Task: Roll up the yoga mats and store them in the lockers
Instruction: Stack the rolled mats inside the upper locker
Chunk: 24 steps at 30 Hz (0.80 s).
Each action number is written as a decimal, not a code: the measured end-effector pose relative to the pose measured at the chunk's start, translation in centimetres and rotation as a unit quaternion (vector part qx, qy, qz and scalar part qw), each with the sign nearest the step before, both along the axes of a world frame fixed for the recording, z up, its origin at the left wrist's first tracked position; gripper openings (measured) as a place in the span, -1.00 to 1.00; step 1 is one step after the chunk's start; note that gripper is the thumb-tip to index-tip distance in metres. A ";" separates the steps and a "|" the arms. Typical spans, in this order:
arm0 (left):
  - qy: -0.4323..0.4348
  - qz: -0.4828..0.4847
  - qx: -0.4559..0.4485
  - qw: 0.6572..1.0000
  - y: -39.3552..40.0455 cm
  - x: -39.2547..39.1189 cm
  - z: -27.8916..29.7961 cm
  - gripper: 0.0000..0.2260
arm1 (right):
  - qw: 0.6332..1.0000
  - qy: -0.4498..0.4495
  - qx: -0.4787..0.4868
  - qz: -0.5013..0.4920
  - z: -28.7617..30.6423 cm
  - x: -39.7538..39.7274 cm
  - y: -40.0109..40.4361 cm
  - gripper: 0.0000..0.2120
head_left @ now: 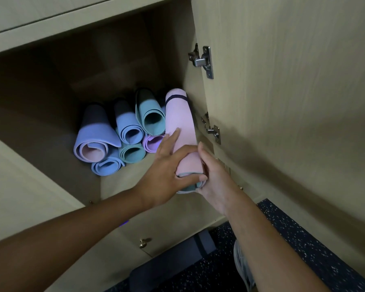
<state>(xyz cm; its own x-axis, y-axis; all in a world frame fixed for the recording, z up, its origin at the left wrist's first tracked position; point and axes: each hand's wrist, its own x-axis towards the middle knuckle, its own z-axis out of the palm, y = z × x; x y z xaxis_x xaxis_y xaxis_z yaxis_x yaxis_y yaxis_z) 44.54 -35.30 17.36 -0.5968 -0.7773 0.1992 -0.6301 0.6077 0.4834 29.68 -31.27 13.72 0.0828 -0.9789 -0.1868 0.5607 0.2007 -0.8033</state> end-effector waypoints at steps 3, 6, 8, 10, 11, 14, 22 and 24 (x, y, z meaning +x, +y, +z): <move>-0.004 0.019 -0.030 0.999 -1.2 -0.4 -0.1 -0.46 | 0.999 0.043 0.025 -0.017 0.1 0.1 0.1 -0.44; -0.023 0.061 -0.030 0.997 -3.1 -1.2 1.0 -0.49 | 0.997 0.056 0.037 -0.047 0.6 0.3 0.3 -0.55; -0.040 0.073 -0.041 0.996 -4.7 -2.1 1.7 -0.48 | 0.996 0.054 0.030 -0.062 0.8 0.3 0.3 -0.66; -0.053 0.078 -0.051 0.994 -6.3 -2.9 2.0 -0.46 | 0.995 0.056 0.030 -0.071 0.9 0.1 0.3 -0.74; -0.053 0.082 -0.052 0.994 -7.2 -3.3 2.4 -0.44 | 0.995 0.056 0.033 -0.074 0.9 0.0 0.3 -0.71; -0.153 0.084 -0.102 0.979 -10.3 -4.1 3.3 -0.54 | 0.994 0.054 0.053 -0.082 0.8 0.0 0.2 -0.52; -0.202 0.117 -0.127 0.964 -16.4 -6.1 4.5 -0.44 | 0.979 0.180 0.030 -0.091 0.2 -0.6 0.2 -0.55; -0.200 0.123 -0.119 0.965 -17.7 -6.6 3.9 -0.43 | 0.944 0.322 -0.013 -0.077 -0.2 -0.7 0.5 -0.50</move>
<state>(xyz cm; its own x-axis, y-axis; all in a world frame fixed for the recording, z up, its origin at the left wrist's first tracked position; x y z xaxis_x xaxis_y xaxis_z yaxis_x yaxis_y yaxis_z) 37.99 -53.02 21.31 -0.4671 -0.8654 0.1811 -0.8763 0.4805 0.0359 28.97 -30.72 13.51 -0.1839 -0.9750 -0.1249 -0.0242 0.1315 -0.9910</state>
